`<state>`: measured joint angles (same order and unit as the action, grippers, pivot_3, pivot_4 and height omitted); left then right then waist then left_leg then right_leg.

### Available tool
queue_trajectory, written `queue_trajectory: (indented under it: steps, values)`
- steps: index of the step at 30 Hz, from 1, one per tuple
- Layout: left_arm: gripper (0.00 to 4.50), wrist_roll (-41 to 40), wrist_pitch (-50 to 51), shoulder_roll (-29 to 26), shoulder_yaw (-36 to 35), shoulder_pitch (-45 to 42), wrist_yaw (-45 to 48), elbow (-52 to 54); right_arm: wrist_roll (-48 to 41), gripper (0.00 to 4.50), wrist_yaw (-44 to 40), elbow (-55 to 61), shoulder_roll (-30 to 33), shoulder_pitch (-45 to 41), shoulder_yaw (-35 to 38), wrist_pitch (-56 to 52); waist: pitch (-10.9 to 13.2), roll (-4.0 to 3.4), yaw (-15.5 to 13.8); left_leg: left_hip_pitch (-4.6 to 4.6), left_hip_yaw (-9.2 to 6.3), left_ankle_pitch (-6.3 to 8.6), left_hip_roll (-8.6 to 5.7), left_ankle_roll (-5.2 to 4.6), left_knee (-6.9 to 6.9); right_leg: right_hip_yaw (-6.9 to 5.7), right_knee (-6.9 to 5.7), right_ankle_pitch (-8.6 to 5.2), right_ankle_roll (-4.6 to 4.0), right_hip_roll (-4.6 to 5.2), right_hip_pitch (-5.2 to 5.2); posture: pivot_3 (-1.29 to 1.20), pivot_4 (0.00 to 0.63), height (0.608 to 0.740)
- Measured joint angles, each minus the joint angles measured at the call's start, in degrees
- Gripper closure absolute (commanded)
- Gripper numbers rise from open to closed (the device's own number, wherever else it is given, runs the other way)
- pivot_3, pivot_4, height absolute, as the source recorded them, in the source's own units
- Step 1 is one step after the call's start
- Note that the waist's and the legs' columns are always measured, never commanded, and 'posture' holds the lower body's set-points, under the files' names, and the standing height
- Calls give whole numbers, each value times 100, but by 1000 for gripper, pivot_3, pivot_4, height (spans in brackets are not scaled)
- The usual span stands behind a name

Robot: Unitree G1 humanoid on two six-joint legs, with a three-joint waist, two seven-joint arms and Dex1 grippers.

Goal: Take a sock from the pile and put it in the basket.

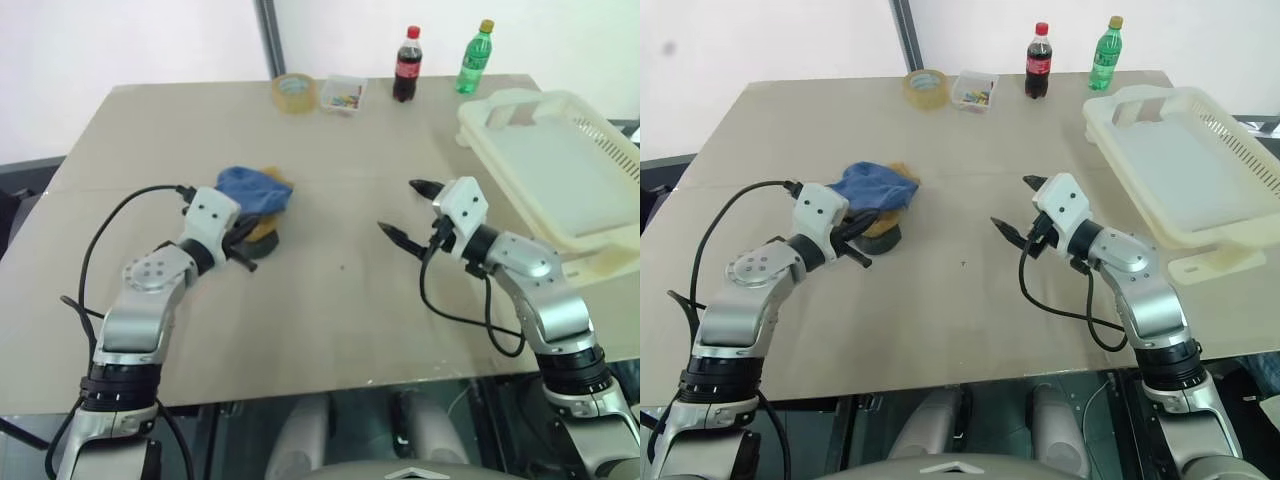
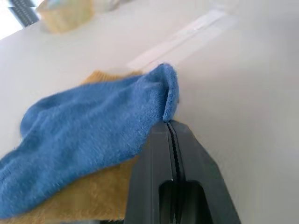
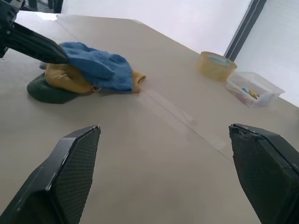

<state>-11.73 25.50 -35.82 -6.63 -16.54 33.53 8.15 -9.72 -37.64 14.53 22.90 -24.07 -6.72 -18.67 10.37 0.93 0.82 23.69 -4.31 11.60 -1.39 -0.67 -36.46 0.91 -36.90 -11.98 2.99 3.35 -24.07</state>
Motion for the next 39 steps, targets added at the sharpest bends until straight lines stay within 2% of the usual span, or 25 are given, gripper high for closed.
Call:
queue_trajectory:
  steps: [4, 10, 17, 20, 21, 22, 23, 24, 25, 26, 29, 33, 36, 39]
  values:
    - [4492, -441, 350, 108, -11, 108, 174, 296, 4, 0, 3, -1, 4, 1, 0, 0, 0, 0, 3, 0, 0, 0, 0, 0, 0, 1, 0, 0, 0, 0, 0, 0, 150, 740]
    - [4492, -1436, 1824, 588, 393, 44, 281, 1004, -9, 0, 8, 37, 200, 74, 144, -16, 0, 1, -6, 0, 1, 0, -2, -1, -5, -3, 2, 0, 1, 0, 7, 0, 150, 740]
    - [4492, -2170, 3105, 1819, 1233, -724, 129, 971, -66, 0, 35, 343, 692, 523, 497, -365, 0, 1, -29, 1, 5, 0, -5, -1, -19, -17, 2, -1, 1, -3, 21, 0, 150, 740]
    - [4492, -2379, 3371, 2070, 1423, -1072, 155, 818, -275, 0, -143, 565, 975, 814, 678, -555, -1, 0, 19, -3, 15, 1, -6, -2, -20, -7, 3, -1, 1, -10, 22, 0, 150, 740]
    - [3967, -2420, 3419, 2024, 1415, -1114, 184, 808, -376, 0, -248, 620, 1081, 931, 728, -616, 0, 0, 32, -5, 18, 1, -2, -2, -20, -4, 3, -1, 1, -15, 22, 0, 150, 740]
    - [3830, -2445, 3434, 1981, 1401, -1123, 201, 808, -417, 0, -301, 642, 1134, 984, 748, -630, -1, -1, 42, -8, 20, 1, 1, -2, -19, -2, 2, -2, 1, -20, 22, 0, 150, 740]
    - [3369, -2464, 3461, 1886, 1376, -1131, 240, 812, -497, 0, -394, 701, 1215, 1073, 777, -648, 0, -2, 50, -9, 20, 1, 5, -2, -18, -1, 2, -2, 0, -23, 22, 0, 150, 740]
    - [3205, -2465, 3480, 1725, 1340, -1125, 255, 825, -598, 0, -492, 774, 1297, 1166, 814, -661, 0, -2, 61, -12, 20, 1, 9, -2, -17, -1, 2, -3, 0, -28, 22, 0, 150, 740]
    - [2647, -2432, 3469, 1370, 1181, -1045, 256, 874, -763, 0, -652, 867, 1374, 1277, 902, -665, 0, -2, 91, -13, 21, 1, 14, -2, -17, -1, 2, -3, 1, -32, 22, 0, 150, 740]
    - [2270, -2415, 3445, 1117, 1065, -965, 266, 913, -851, 0, -719, 912, 1431, 1340, 967, -661, 0, -3, 103, -14, 22, 1, 15, -2, -17, 0, 1, -3, 1, -32, 22, 0, 150, 740]
    - [2270, -2399, 3405, 551, 648, -735, 312, 1064, -1029, 0, -898, 926, 1517, 1413, 1102, -601, 0, -2, 97, -12, 20, 1, 19, -2, -18, 1, 3, -4, 2, -23, 23, 0, 150, 740]
    - [2270, -2442, 3404, 100, 486, -480, 432, 1266, -1255, 0, -1163, 926, 1667, 1509, 1219, -540, 0, -2, 11, -6, 21, 1, 15, -2, -20, 1, 12, -3, 2, -14, 24, 0, 150, 740]
    - [2270, -2360, 3347, 89, 619, -418, 433, 1236, -1407, 0, -1455, 926, 1906, 1668, 1247, -484, 0, -1, -67, -2, 16, 1, 13, -2, -21, -10, 14, -3, 2, -10, 26, 0, 150, 740]
    - [2270, -2071, 3119, 234, 1089, -454, 417, 996, -1531, 0, -1696, 933, 2096, 1923, 1379, -470, 0, -1, -105, -3, 19, 1, 12, -2, -22, -9, 15, -4, 1, -10, 29, 0, 150, 740]
